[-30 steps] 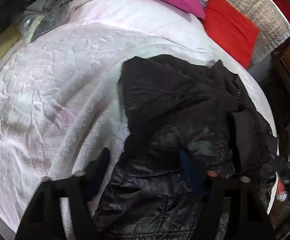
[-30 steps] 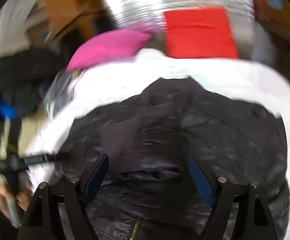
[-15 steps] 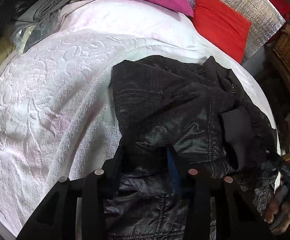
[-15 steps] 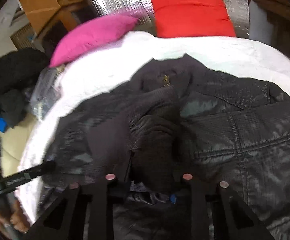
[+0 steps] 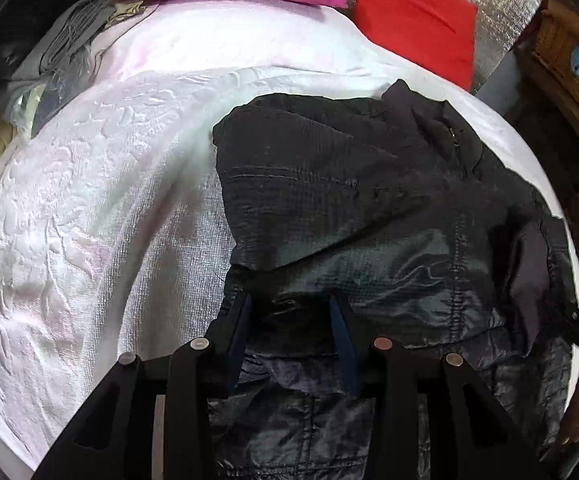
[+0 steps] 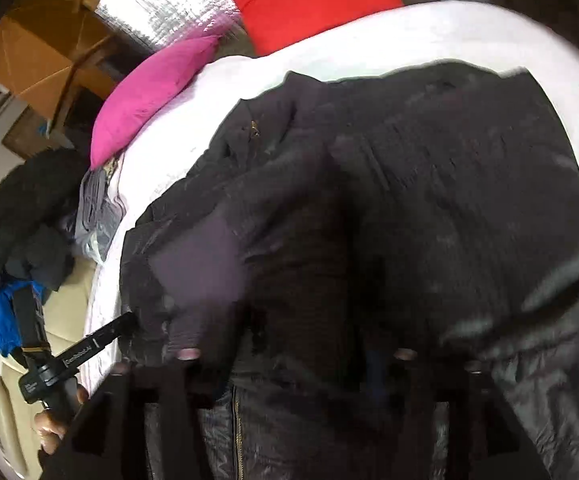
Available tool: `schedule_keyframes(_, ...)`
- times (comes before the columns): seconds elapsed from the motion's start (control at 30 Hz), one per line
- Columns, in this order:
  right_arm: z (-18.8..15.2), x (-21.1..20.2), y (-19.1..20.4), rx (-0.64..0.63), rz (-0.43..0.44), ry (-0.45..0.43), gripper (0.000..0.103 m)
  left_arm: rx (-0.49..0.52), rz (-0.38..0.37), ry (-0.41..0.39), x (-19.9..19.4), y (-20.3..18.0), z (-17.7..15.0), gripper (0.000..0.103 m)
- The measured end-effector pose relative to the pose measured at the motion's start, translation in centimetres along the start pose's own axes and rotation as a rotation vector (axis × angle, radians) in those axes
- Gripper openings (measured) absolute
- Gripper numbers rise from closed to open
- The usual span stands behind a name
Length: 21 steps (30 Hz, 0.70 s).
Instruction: Fold large clothes
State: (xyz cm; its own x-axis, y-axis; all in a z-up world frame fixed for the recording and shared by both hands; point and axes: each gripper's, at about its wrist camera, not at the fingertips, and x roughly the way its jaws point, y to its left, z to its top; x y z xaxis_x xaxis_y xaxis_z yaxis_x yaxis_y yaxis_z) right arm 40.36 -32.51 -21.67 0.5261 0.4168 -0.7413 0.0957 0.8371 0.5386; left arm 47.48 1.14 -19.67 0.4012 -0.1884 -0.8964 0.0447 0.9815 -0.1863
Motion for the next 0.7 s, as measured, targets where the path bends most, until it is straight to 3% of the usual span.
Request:
schedule_keyframes(0.1,-0.5,-3.0,1.2,-0.080,-0.032,-0.153,0.085,-0.043,-0.035,0.009,0.1,0.9,0.3,0.041)
schedule_keyframes(0.17,-1.1,-4.8,3.1,-0.186,-0.039,-0.235,0.086,-0.064,-0.045,0.013,0.2,1.3,0.3,0.041)
schedule_keyframes(0.27,-2.3,-5.6,6.6,-0.372,-0.030,-0.275,0.086,-0.075,-0.048,0.016,0.3,1.6,0.5,0.041)
schedule_keyframes(0.33,-3.2,-4.2,8.7,-0.447,-0.044,-0.231,0.086,-0.073,-0.043,0.015,0.3,1.6,0.6,0.041)
schedule_keyframes(0.47,-4.1,-0.3,10.4,-0.450,-0.046,-0.135,0.086,-0.067,-0.042,0.013,0.0,1.6,0.0,0.041)
schedule_keyframes(0.6,-4.2,3.5,10.2,-0.449,-0.164,-0.047,0.086,-0.071,-0.051,0.017,-0.3,1.8,-0.1,0.041)
schedule_keyframes(0.67,-4.4,4.2,10.4,-0.473,-0.224,-0.045,0.086,-0.072,-0.051,0.018,-0.4,2.0,-0.1,0.041)
schedule_keyframes(0.7,-4.5,4.2,10.7,-0.483,-0.243,-0.044,0.079,-0.075,-0.052,0.019,-0.4,2.0,-0.1,0.041)
